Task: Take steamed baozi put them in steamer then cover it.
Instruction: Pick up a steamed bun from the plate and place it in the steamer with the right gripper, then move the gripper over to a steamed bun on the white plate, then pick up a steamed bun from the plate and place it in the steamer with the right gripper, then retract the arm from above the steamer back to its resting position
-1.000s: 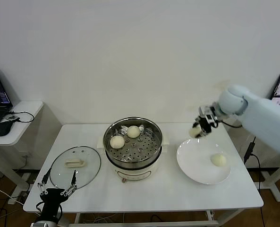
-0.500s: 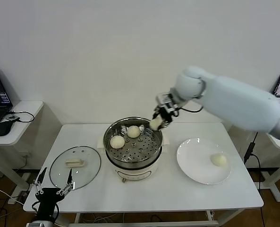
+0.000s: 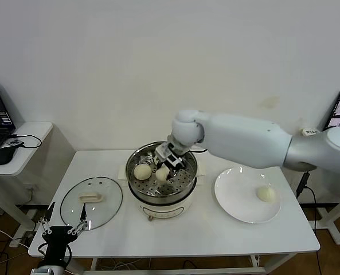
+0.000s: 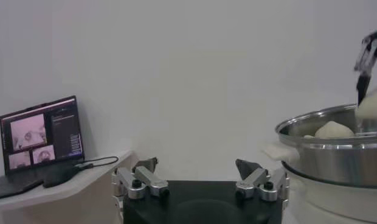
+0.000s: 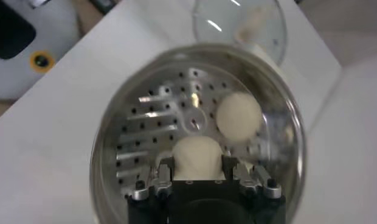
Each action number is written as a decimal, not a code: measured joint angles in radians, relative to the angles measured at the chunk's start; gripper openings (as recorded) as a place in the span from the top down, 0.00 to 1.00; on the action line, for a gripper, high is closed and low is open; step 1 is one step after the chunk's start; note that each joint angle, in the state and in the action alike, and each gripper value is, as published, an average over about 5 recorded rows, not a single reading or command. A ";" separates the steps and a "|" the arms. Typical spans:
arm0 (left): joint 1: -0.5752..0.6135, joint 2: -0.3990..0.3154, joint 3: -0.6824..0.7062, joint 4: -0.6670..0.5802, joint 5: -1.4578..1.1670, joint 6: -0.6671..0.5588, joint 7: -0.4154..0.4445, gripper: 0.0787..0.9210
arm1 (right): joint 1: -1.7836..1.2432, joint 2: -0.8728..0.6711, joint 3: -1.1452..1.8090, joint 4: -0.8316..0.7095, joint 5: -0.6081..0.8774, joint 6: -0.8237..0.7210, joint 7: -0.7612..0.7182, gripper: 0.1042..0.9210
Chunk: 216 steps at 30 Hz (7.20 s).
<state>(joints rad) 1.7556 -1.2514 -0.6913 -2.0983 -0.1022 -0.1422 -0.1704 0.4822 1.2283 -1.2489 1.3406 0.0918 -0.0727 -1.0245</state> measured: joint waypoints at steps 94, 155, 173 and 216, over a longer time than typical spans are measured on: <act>0.010 0.045 -0.006 0.019 0.012 0.003 0.006 0.12 | -0.675 -0.511 0.778 -0.285 -0.468 -0.036 -0.044 0.12; -0.032 0.044 -0.002 0.041 -0.002 0.008 0.005 0.12 | 0.015 -0.265 0.201 0.025 0.186 -0.445 0.057 0.40; -0.034 0.042 -0.009 0.040 -0.010 0.007 0.004 0.12 | -0.086 -0.105 0.143 -0.038 0.238 -0.605 0.169 0.40; -0.061 0.041 -0.005 0.063 -0.014 0.005 -0.024 0.12 | -0.577 -0.445 0.700 0.317 0.321 -0.392 0.684 0.12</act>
<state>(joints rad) 1.6947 -1.2109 -0.6965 -2.0348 -0.1166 -0.1376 -0.1940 -0.0944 0.7832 -0.5492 1.6578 0.4130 -0.4651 -0.3404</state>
